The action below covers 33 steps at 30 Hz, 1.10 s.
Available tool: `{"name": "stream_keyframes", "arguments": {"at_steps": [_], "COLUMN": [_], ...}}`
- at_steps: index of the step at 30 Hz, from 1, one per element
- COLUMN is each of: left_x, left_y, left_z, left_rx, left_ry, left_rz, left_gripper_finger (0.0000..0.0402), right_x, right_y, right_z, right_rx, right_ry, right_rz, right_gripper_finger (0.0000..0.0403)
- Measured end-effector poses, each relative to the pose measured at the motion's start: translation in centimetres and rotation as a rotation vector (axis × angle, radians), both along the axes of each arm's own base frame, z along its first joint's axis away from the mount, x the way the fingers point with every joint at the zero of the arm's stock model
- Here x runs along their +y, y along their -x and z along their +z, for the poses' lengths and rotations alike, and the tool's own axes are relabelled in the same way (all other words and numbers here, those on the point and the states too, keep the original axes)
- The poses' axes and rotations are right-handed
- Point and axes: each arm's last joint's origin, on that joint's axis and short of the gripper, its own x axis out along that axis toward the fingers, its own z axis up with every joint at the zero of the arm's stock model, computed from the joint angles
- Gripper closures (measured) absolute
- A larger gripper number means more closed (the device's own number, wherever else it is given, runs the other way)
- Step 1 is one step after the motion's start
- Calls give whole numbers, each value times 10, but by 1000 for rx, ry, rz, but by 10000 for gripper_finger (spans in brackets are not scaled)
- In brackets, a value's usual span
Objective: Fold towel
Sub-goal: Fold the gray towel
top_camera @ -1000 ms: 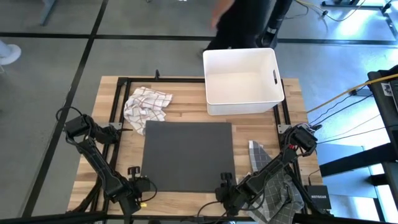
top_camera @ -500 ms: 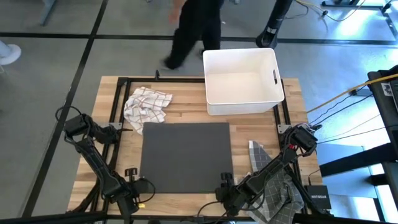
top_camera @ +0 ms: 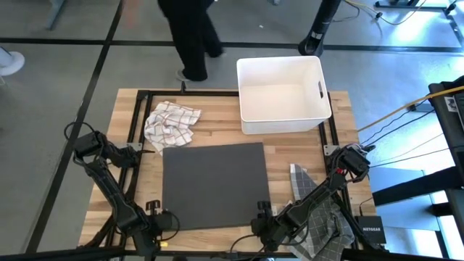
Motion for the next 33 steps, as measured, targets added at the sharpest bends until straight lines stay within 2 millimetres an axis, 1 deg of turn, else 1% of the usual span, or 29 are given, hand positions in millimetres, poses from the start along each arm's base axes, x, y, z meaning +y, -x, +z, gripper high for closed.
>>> {"name": "stream_keyframes", "arguments": {"at_steps": [3,6,9,12,16,18,20,23,27,30,33], "left_x": [1,2,1,1,3,3,5,4,-1,-4,-3], "left_y": [-1,1,2,0,-3,-4,-7,-13,-26,-35,-41], "left_z": [0,-1,-1,-1,0,0,0,1,5,6,-1], "left_rx": [6,55,99,96,43,14,-3,-23,-106,-203,-209], "left_ry": [6,24,55,62,36,23,18,42,113,114,62], "left_rz": [42,69,86,97,117,124,134,100,26,-42,-114], "left_gripper_finger": [363,336,309,288,264,251,237,222,216,215,215], "right_x": [0,0,0,1,6,7,7,5,-3,-5,-8], "right_y": [0,0,-2,-3,-11,-13,-11,-9,-1,1,4], "right_z": [0,1,10,26,61,69,69,74,73,69,58], "right_rx": [1,30,105,173,92,68,85,127,213,204,217], "right_ry": [-1,-32,-78,-95,-105,-75,-47,-5,80,104,105], "right_rz": [0,15,39,53,47,38,40,36,-5,-17,-34], "right_gripper_finger": [292,292,292,292,290,282,267,238,207,197,198]}}
